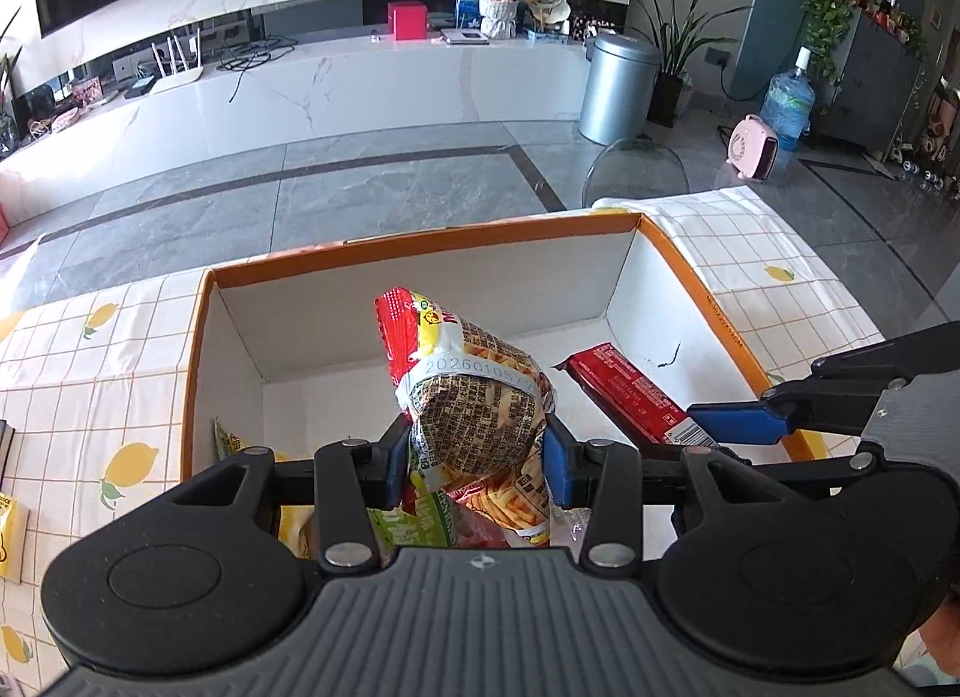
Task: Organize snacks
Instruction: 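Lift both held snacks and carry them over the orange box, then lower both snacks into the box and open both tools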
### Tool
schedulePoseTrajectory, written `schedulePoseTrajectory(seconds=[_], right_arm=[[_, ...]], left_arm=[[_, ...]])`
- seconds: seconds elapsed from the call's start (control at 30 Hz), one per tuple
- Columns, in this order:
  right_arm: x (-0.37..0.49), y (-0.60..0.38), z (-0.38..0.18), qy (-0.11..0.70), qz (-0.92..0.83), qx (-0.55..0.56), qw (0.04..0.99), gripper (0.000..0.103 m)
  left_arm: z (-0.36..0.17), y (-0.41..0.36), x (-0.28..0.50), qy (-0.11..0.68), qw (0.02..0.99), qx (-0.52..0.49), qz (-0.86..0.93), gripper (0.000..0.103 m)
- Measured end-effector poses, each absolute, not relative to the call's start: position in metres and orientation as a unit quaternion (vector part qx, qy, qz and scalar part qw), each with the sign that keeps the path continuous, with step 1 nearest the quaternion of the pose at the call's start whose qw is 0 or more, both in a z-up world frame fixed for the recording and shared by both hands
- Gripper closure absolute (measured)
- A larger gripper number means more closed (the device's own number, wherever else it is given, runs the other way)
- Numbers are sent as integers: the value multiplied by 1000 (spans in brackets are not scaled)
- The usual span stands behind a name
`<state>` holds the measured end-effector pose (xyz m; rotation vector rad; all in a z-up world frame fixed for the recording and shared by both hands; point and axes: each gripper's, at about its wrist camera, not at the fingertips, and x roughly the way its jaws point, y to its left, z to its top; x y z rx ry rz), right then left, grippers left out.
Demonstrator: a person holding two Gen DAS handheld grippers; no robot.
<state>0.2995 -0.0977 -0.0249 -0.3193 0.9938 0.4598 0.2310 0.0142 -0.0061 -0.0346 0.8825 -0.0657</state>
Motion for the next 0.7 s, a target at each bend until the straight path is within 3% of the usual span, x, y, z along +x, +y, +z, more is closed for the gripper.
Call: schedulePoseTrajectory(seconds=[0.7], right_arm=[[328, -66, -66, 544, 218, -231, 776, 82]], left_arm=[[-32, 17, 268, 496, 867, -14, -44, 52]])
